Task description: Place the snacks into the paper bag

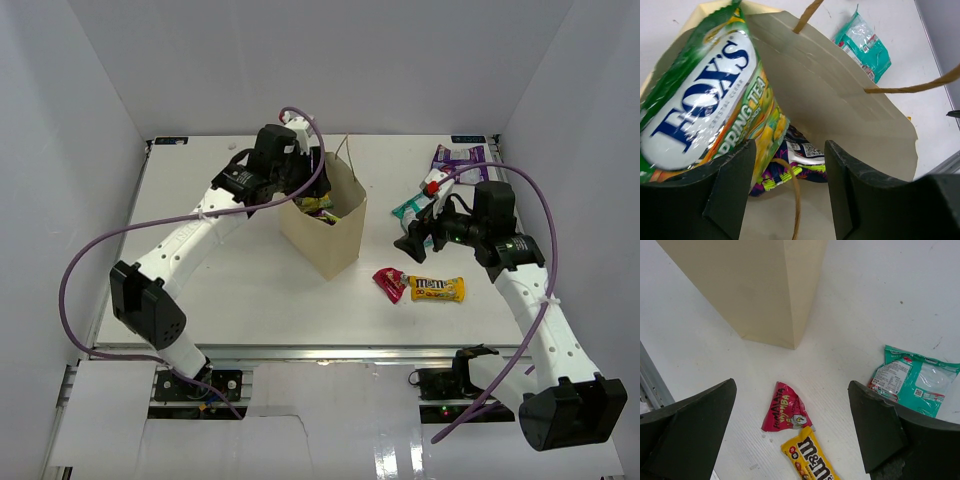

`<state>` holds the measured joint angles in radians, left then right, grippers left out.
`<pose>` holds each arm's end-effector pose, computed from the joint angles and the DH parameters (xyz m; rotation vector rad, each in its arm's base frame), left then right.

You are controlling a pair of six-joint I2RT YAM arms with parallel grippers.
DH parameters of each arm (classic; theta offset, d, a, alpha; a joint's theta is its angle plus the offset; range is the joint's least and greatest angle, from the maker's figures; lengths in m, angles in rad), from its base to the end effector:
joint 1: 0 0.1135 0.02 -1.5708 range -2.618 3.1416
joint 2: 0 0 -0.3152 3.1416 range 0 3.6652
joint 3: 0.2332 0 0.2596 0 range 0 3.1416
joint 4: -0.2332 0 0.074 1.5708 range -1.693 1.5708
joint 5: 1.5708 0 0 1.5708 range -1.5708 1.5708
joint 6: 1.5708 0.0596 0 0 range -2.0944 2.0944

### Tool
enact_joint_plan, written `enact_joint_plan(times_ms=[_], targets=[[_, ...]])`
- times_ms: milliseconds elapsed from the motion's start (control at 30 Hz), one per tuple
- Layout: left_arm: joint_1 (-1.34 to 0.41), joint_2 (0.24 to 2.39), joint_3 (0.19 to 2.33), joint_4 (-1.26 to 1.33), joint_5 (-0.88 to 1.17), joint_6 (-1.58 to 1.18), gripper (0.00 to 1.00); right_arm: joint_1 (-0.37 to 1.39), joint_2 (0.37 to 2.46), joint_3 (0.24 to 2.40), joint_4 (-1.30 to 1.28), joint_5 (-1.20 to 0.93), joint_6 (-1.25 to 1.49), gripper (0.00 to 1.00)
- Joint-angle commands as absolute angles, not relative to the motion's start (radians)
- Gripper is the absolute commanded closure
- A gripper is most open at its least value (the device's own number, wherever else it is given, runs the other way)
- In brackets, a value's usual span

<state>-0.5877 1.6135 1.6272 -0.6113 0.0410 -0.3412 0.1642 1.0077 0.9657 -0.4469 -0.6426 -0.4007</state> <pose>0.3279 -0.2214 0.4167 0.2976 2.2056 -0.5682 0.2053 0.0702 0.3722 -0.9191 1.7663 0.5069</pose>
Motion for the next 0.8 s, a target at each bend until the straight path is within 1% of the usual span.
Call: enact_joint_plan(times_ms=[0, 167, 367, 467, 600, 633, 767], targets=[[-0.591, 1.657, 1.670, -0.643, 0.101, -0.344, 0.32, 0.163, 0.997, 0.962, -0.425, -0.664, -0.393, 0.02], [-0.595, 1.721, 1.677, -0.681, 0.130, -0.356, 0.31, 0.161, 0.993, 0.960, -0.425, -0.658, -0.390, 0.02], [-0.595, 1.729, 1.675, -0.703, 0.103, -0.360, 0.31, 0.161, 0.992, 0.957, -0.423, -0.658, -0.388, 0.02], [-0.601, 1.686, 1.692, -0.678, 0.072, -0.364, 0.31, 0.161, 0.992, 0.957, -0.425, -0.658, -0.387, 0.02], [-0.603, 1.565, 1.716, -0.617, 0.015, -0.359, 0.30, 0.161, 0.992, 0.957, -0.425, -0.660, -0.387, 0.02], [-0.603, 1.546, 1.721, -0.608, -0.045, -0.359, 0.29, 0.163, 0.992, 0.959, -0.423, -0.661, -0.387, 0.02], [-0.603, 1.467, 1.720, -0.594, -0.155, -0.379, 0.24, 0.161, 0.994, 0.959, -0.423, -0.661, -0.387, 0.02]])
